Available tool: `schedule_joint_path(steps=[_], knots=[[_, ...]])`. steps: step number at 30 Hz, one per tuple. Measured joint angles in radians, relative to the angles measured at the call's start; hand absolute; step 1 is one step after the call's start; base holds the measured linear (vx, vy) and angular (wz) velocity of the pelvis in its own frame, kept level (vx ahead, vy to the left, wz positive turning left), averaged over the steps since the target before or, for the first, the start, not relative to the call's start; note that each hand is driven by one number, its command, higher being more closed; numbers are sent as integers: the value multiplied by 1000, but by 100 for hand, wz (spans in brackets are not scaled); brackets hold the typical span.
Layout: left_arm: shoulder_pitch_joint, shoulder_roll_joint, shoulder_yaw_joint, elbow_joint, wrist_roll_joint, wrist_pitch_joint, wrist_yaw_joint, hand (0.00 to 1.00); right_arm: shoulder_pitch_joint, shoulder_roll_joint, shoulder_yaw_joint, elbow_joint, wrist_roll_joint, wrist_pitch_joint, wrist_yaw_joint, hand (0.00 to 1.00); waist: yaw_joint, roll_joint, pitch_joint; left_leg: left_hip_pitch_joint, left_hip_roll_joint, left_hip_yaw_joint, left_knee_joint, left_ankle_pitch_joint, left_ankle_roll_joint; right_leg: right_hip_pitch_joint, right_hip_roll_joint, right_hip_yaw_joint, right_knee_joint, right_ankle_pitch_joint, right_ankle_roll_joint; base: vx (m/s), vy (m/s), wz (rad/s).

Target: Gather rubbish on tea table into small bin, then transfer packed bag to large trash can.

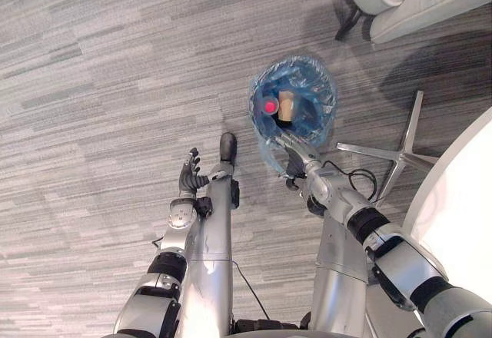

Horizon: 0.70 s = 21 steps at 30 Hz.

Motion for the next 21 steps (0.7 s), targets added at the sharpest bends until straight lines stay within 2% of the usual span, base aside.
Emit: schedule_joint_path(steps=[9, 10, 14, 17, 21], knots=[[-27, 6, 10, -14, -20, -6, 3, 0, -51, 5, -8, 79, -11, 50, -9, 0, 3, 0, 0, -68, -2, -12, 27, 1, -2, -69, -6, -6, 46, -19, -3, -32, -8, 5], [-27, 6, 12, -21, -24, -6, 3, 0, -59, 5, -10, 82, -20, 56, -9, 100, 4, 0, 0, -78, -2, -13, 32, 1, -2, -79, -7, -7, 51, -20, -3, -36, 12, 5], [-31, 1, 11, -30, -40, -5, 5, 0, -82, 16, -41, 116, -31, 72, -20, 100, 7, 1, 0, -88, -14, -17, 36, 5, -8, -91, -10, -7, 67, -29, -4, -18, 10, 8], [-31, -2, 10, -42, -40, -6, 5, 0, -94, 4, -47, 119, -28, 75, -26, 100, 22, 2, -1, -98, -13, -23, 41, 4, -6, -97, -14, -12, 70, -31, -7, -4, 3, 2], [-31, -14, 11, -53, -40, -5, 5, 0, -94, 3, -47, 119, -15, 75, -27, 100, 26, 2, -1, -99, -15, -24, 43, 3, -4, -97, -19, -13, 74, -32, -7, -7, 9, 2]])
